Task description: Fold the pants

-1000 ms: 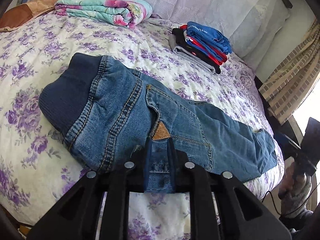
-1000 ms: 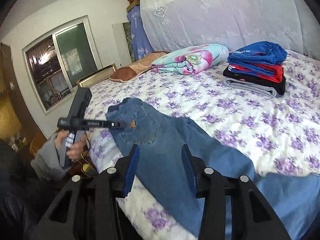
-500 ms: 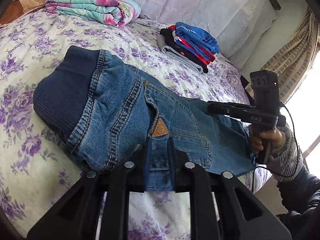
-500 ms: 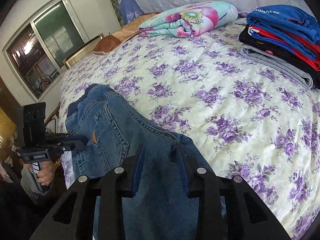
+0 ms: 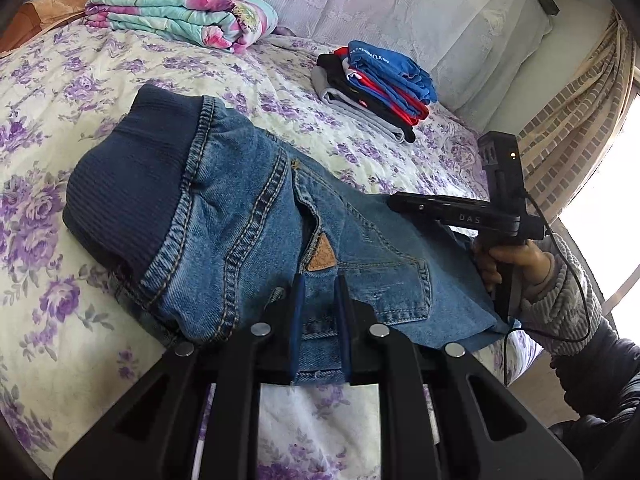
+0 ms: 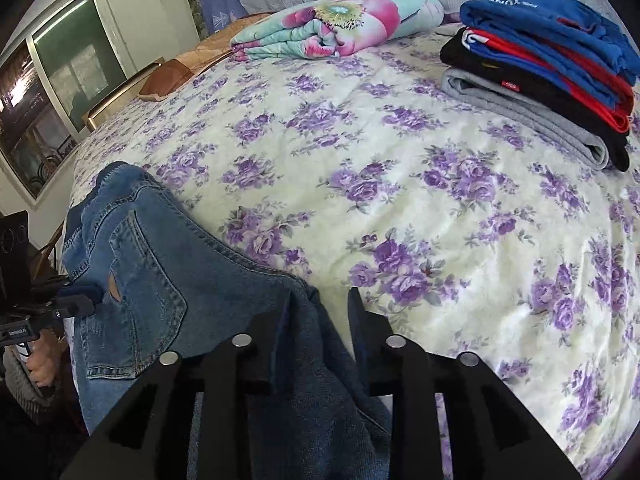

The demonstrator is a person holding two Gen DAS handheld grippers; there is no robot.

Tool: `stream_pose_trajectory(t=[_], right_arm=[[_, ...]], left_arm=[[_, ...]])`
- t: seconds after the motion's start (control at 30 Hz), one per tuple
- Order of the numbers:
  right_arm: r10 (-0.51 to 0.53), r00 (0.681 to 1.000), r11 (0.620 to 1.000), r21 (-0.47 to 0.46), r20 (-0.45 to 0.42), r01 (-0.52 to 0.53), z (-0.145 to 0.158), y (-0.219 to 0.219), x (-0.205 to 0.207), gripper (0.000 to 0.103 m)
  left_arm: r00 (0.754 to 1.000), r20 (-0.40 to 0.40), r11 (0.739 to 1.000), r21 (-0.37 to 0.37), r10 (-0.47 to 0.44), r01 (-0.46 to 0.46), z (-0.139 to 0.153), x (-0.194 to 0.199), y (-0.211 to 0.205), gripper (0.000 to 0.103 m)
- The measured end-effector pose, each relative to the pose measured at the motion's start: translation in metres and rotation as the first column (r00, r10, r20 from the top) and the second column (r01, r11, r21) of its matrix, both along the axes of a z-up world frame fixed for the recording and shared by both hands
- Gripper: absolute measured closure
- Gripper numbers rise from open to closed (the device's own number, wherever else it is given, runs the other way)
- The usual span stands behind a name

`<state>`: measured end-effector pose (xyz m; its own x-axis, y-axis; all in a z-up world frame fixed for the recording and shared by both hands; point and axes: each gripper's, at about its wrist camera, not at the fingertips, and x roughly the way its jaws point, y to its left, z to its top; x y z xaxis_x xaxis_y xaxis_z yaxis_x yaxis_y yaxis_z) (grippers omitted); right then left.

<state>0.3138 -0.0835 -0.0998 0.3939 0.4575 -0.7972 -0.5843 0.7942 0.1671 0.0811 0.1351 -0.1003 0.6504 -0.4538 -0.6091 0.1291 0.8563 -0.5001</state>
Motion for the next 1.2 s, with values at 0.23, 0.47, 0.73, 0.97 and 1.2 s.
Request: stream_pose_trajectory(t=[0.23,0.47,0.73,0.97,1.2], right_arm=[[0.072,0.990,0.993,0.084,0.120,-0.083,0.044,0.014,-0.043,0.075],[0.057,0.994,0.994,0.103,-0.093,-0.048,-0.018,0.032,-0.019,0.089],[-0.038,0.998,0.983,0.177,-0.040,0.045,0.003,-0.006,-0.051,0.057],[-0.112,0.993,0.924,0.364,-0.029,0.115,0.027,-0.055,-0.071,0.066],[-0.570,0.820,0.721,0.455,-0.038,0.522,0.051,-0.242,-0.179,0.060]], left_arm=[[0.990,0.108,0.993,0.067,0.093,-0.101,0.050,-0.012,0.002,0.047],[0.990,0.057,0.967,0.213,0.133,-0.142,0.021,0.017,0.008,0.042],[0.990,0.084,0.988,0.101,0.111,-0.119,0.047,0.002,0.002,0.036],[0.999,0.023,0.989,0.142,0.033,-0.036,0.036,0.010,-0.044,0.034],[0.996,0.094,0.994,0.113,-0.007,-0.004,0.041,0.011,-0.067,0.024]])
